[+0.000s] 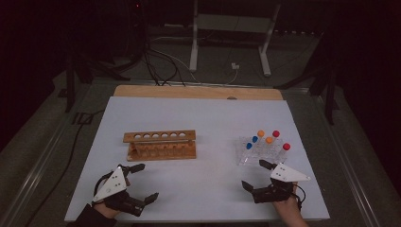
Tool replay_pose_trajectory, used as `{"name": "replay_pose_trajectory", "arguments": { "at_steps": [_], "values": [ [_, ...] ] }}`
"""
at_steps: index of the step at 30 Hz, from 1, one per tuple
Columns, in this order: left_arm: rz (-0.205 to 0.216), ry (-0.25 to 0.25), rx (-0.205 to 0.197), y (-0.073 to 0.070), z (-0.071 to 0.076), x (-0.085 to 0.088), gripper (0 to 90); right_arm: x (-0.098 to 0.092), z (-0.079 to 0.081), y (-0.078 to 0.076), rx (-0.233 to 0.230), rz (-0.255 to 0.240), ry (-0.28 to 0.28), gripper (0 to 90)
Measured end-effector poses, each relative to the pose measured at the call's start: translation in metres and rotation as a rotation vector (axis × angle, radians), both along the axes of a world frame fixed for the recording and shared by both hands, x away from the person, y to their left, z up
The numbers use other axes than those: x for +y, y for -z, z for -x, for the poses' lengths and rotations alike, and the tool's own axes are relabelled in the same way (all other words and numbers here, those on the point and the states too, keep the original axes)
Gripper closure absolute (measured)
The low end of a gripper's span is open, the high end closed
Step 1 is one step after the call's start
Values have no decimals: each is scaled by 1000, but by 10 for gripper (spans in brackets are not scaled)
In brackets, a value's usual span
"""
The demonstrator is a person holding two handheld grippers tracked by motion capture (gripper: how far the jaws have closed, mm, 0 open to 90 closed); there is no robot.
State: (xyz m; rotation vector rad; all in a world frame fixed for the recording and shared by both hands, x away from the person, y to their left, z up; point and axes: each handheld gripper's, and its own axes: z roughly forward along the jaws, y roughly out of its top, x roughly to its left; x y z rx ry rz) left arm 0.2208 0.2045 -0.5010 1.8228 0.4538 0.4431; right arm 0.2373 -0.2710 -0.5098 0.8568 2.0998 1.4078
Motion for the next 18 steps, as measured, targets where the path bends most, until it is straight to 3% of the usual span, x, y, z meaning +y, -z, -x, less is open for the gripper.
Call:
{"name": "replay_pose_trajectory", "arguments": {
  "at_steps": [9,18],
  "values": [
    [6,-6,8,1,-1,0,5,1,-1,1,-22,44,53,0],
    [13,-4,13,1,-2,1,5,4,2,-3,10,43,28,0]
  ]
}}
